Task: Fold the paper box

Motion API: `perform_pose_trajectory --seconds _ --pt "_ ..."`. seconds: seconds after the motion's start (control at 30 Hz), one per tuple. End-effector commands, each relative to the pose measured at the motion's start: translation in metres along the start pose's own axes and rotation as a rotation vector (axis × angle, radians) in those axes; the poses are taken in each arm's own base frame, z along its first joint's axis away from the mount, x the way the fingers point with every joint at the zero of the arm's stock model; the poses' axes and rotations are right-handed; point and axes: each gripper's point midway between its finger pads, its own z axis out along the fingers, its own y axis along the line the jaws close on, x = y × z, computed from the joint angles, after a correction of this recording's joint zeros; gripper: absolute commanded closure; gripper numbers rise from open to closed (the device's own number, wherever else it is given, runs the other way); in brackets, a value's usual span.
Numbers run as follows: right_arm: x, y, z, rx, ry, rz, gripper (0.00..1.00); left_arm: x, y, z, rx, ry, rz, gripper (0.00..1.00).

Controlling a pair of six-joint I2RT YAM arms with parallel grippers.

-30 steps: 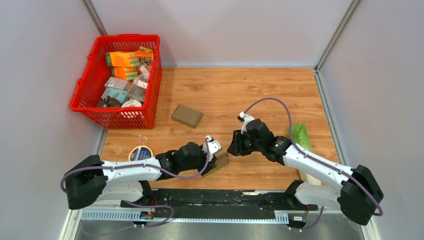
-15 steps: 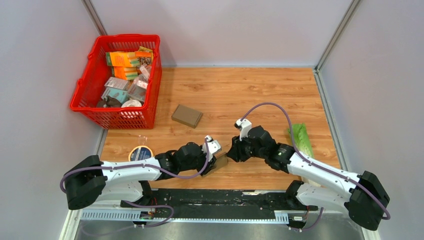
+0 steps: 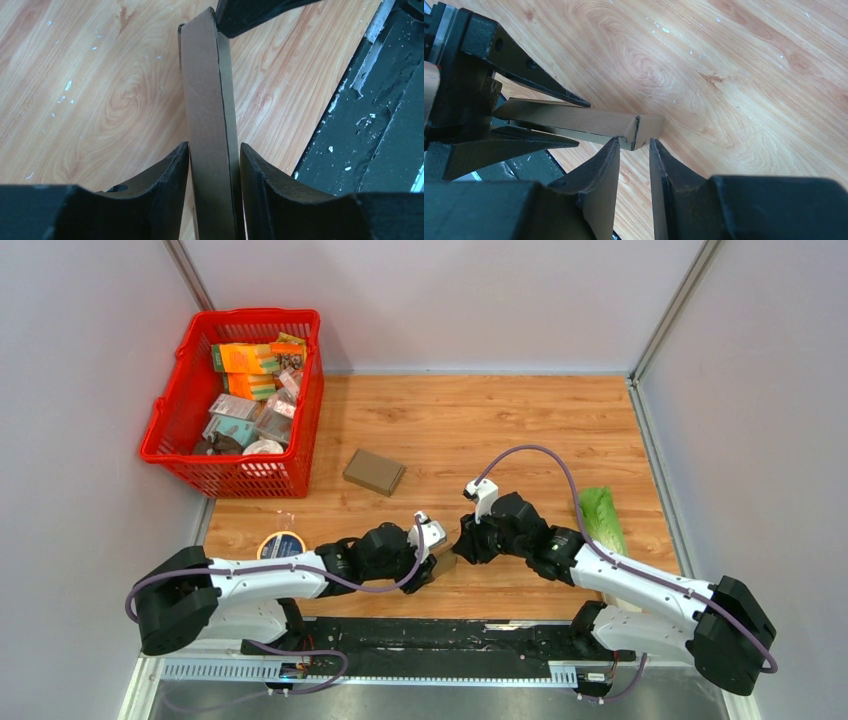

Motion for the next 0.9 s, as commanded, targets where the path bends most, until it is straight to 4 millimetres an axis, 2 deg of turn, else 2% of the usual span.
perform_pose_trajectory --seconds 0.0,0.17,0.43,0.53,0.6,0.8,0.87 --pt "-0.019 0.005 -0.002 -0.012 -0.077 -0.033 0.69 -0.032 -0.011 0.005 0.040 -0.067 -0.018 0.51" --pt "-0.026 0.005 -0.002 -0.010 -0.091 -0.042 0.71 -0.034 -0.013 0.007 0.054 -0.067 -0.019 0.51" --pt "-0.030 -0.006 -0.005 0.057 -0.107 -0.059 0.82 -0.028 -0.012 0.009 0.053 -0.044 -0.006 0.66" --pt "-0.029 -0.009 -0.004 0.074 -0.099 -0.063 0.89 -0.024 -0.012 0.008 0.052 -0.029 0.006 0.69" --pt "-0.026 -0.010 -0.003 0.076 -0.095 -0.061 0.99 -0.023 -0.009 0.006 0.038 -0.023 0.011 0.71" --pt "-0.011 -0.008 0.001 0.057 -0.083 -0.040 1.00 -0.023 -0.005 0.003 0.015 -0.028 0.023 0.72" --pt "-0.009 -0.018 0.000 0.112 -0.096 -0.037 1.00 -0.022 -0.003 0.003 0.008 -0.020 0.031 0.73"
